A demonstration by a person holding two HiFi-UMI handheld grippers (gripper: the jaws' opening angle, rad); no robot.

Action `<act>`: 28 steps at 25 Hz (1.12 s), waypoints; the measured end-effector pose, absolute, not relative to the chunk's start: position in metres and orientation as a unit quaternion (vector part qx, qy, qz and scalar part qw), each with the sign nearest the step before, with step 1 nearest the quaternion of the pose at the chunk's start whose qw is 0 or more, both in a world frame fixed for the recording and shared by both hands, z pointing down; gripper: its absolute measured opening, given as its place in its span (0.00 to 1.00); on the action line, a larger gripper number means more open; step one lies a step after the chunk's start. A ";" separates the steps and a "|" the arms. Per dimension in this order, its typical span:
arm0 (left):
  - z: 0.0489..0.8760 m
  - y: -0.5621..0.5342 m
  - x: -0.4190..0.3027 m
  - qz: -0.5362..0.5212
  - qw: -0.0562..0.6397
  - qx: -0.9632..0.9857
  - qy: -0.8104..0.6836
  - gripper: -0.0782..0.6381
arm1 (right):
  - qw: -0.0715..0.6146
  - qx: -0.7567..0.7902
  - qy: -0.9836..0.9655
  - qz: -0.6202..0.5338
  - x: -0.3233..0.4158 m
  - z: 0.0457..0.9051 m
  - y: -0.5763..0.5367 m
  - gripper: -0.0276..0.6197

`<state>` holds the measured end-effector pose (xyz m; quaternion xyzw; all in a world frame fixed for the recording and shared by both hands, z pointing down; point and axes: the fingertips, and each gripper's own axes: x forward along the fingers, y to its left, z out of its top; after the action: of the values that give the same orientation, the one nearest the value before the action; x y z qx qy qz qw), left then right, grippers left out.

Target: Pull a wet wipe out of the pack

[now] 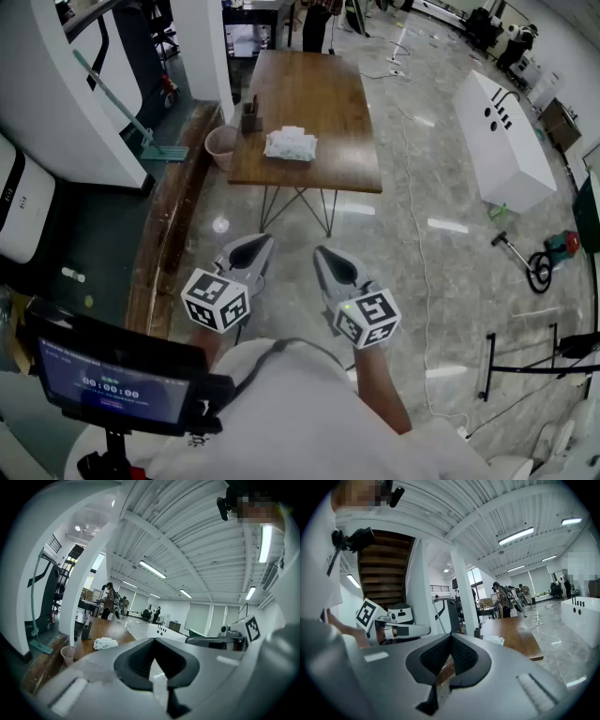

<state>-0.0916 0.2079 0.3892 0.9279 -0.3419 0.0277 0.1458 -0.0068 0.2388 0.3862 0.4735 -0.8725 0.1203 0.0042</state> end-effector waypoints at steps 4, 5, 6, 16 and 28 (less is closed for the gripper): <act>0.388 0.207 -0.091 0.027 0.146 0.928 -0.343 0.12 | 0.005 0.472 -0.874 0.120 -0.006 0.385 0.238 0.05; 0.388 0.206 -0.091 0.027 0.145 0.928 -0.343 0.12 | 0.006 0.472 -0.874 0.120 -0.006 0.385 0.238 0.05; 0.388 0.206 -0.091 0.026 0.145 0.928 -0.343 0.12 | 0.007 0.472 -0.874 0.119 -0.007 0.386 0.238 0.05; 0.392 0.209 -0.093 0.027 0.150 0.928 -0.340 0.12 | -0.008 0.470 -0.871 0.143 -0.005 0.393 0.241 0.05; 0.396 0.230 -0.076 0.037 0.160 0.928 -0.336 0.12 | -0.014 0.479 -0.862 0.163 0.019 0.401 0.267 0.05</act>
<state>-0.0761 0.2299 0.3960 0.9276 -0.3355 0.0368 0.1601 0.0189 0.2668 0.4008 0.4793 -0.8622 0.1635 -0.0136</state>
